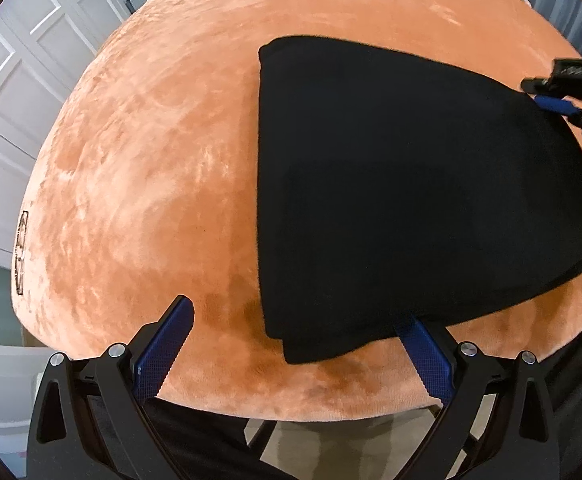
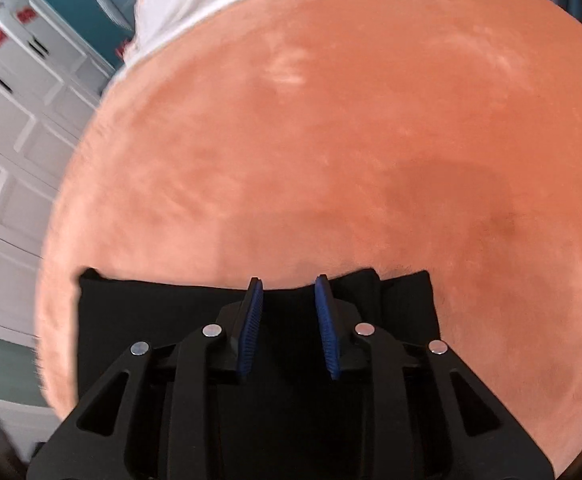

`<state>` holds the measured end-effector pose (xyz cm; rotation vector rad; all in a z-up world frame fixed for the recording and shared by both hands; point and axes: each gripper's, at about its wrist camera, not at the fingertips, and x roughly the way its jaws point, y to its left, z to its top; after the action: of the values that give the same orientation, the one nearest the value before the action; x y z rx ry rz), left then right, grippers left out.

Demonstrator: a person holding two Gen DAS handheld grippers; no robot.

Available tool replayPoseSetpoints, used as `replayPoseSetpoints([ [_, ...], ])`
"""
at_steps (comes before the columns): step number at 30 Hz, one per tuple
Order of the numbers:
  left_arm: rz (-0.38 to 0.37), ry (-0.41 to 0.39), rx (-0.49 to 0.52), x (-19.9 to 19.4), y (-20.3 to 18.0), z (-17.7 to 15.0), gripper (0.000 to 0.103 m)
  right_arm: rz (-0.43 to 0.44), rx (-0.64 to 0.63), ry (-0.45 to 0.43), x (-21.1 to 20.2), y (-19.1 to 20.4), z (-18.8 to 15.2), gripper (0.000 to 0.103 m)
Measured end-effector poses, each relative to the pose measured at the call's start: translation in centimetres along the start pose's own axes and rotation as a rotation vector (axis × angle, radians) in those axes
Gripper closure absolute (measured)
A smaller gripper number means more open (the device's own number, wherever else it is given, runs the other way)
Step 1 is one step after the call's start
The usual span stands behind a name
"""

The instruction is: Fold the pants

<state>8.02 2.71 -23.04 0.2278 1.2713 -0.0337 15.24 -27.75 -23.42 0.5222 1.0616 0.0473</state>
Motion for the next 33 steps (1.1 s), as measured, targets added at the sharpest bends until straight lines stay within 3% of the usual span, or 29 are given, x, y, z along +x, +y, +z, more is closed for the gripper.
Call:
replayPoseSetpoints([
  [4,-0.172,-0.007,-0.043,-0.8,1.1,-0.7,0.005,0.062,-0.069,-0.05,-4.5,1.0,-2.9,0.065],
  [7,-0.395,0.039,-0.177,-0.1,3.3,-0.4,0.005,0.035,-0.119,-0.076,-6.6,0.8,-5.8,0.051],
  [8,-0.445,0.048,-0.225,0.2,4.1,-0.3,0.005,0.032,-0.115,-0.087,-7.3,0.3,-6.8,0.047],
  [10,-0.535,0.061,-0.318,0.9,5.6,0.2,0.005,-0.006,-0.066,-0.102,-8.5,-1.6,-8.3,0.029],
  [11,-0.57,0.067,-0.372,1.5,6.5,0.5,0.005,-0.015,-0.044,-0.104,-8.7,-2.3,-8.7,0.027],
  [13,-0.525,0.069,-0.408,2.2,7.1,1.2,0.005,-0.008,0.027,-0.095,-9.1,-4.3,-9.4,0.026],
  [17,-0.374,0.11,-0.365,3.3,6.8,1.9,0.005,-0.01,0.081,-0.091,-9.6,-5.8,-9.7,0.026],
  [19,-0.359,0.072,-0.392,2.2,7.7,1.3,0.005,0.0,0.072,-0.116,-10.2,-5.1,-9.7,0.026],
  [21,-0.273,0.021,-0.405,0.5,9.4,-0.1,0.005,0.046,0.037,-0.136,-10.5,-3.3,-9.8,0.026],
  [25,-0.128,-0.004,-0.358,-1.4,12.2,-2.7,0.005,0.068,-0.216,-0.071,-8.0,3.8,-10.5,0.055],
  [28,-0.126,0.006,-0.352,-1.7,12.8,-4.0,0.005,0.04,-0.314,-0.012,-4.5,7.8,-10.7,0.056],
  [31,-0.134,0.002,-0.358,-2.0,13.3,-4.9,0.005,0.118,-0.254,0.036,-2.6,9.3,-10.2,0.055],
  [33,-0.144,0.001,-0.351,-2.0,13.0,-5.0,0.005,0.158,-0.279,0.053,-2.1,11.2,-10.4,0.055],
])
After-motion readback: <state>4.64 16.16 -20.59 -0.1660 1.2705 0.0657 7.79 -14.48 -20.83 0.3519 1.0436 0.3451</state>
